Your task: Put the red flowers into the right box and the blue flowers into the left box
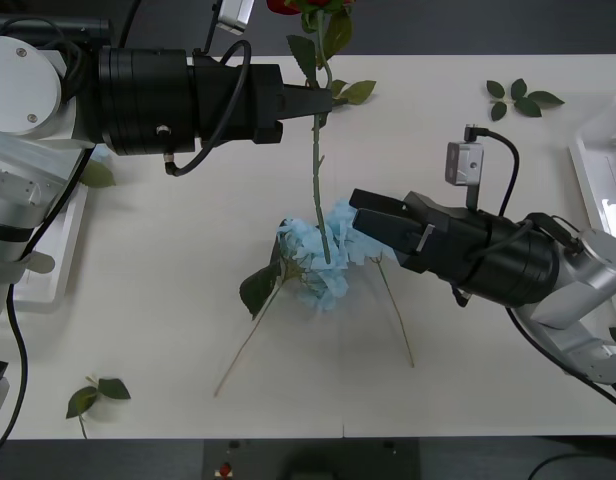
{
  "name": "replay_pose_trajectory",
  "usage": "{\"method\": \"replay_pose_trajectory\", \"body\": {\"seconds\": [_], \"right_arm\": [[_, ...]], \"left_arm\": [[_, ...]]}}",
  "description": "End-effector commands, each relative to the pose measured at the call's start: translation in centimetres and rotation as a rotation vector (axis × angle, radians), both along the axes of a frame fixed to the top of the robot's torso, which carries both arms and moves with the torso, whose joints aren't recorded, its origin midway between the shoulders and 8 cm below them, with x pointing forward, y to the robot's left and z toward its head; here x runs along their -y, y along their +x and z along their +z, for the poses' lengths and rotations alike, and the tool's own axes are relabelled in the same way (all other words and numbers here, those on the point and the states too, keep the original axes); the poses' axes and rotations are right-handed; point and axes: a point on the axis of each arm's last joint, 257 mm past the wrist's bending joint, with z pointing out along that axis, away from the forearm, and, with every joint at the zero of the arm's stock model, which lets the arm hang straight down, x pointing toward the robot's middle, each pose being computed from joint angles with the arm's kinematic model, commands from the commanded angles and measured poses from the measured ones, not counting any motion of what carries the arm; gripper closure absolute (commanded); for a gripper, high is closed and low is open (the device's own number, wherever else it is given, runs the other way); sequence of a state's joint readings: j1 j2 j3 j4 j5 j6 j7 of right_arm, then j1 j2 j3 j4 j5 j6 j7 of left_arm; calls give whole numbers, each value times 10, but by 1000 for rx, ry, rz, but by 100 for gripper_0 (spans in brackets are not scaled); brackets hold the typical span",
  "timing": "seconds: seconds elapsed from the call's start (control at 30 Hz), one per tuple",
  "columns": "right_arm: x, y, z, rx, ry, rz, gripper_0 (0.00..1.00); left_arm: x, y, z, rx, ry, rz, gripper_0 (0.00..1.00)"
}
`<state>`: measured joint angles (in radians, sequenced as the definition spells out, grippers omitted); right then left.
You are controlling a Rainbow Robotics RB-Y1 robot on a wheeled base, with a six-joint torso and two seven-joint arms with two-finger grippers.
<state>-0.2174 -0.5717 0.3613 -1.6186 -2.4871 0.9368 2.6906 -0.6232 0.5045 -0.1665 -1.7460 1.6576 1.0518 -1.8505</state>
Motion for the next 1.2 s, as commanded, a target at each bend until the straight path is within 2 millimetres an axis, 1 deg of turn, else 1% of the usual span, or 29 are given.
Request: {"method": "replay_pose_trajectory", "body": {"seconds": [0.03, 0.2, 0.3, 0.43, 0.53, 0.63, 0.7, 0.8, 0.87, 0.93, 1.0, 1.03, 1.07, 1.13, 1.2], "right_arm": [[-26, -12, 14, 31, 43, 34, 0], [-51, -9, 4, 30, 45, 16, 0], [-62, -6, 2, 34, 45, 3, 0], [-70, -4, 3, 36, 51, -10, 1], [-76, -3, 2, 47, 40, -16, 6], [-79, -1, 1, 49, 36, -30, 15], [-80, 1, 1, 48, 35, -35, 29], [-82, 2, 3, 50, 39, -36, 43], [-83, 2, 6, 51, 43, -36, 47], [-84, 3, 7, 53, 46, -38, 53], [-85, 5, 9, 53, 49, -42, 64], [-85, 5, 10, 54, 50, -42, 70], [-85, 5, 10, 54, 50, -42, 73], [-85, 5, 10, 54, 50, -44, 87], [-84, 6, 10, 52, 51, -46, 94]], "left_arm": [[8, -5, 15, 39, -6, -23, 100], [8, -5, 15, 39, -6, -23, 100], [8, -5, 15, 39, -6, -23, 100], [8, -5, 15, 39, -6, -23, 100], [8, -5, 15, 39, -6, -23, 100], [8, -5, 15, 39, -6, -23, 100], [8, -5, 15, 39, -6, -23, 100], [8, -5, 15, 39, -6, -23, 100], [8, -5, 15, 39, -6, -23, 100], [8, -5, 15, 39, -6, -23, 100], [8, -5, 15, 39, -6, -23, 100], [8, -5, 15, 39, -6, -23, 100], [8, -5, 15, 39, -6, -23, 100], [8, -5, 15, 39, -6, -23, 100], [8, -5, 15, 39, -6, -23, 100]]}}
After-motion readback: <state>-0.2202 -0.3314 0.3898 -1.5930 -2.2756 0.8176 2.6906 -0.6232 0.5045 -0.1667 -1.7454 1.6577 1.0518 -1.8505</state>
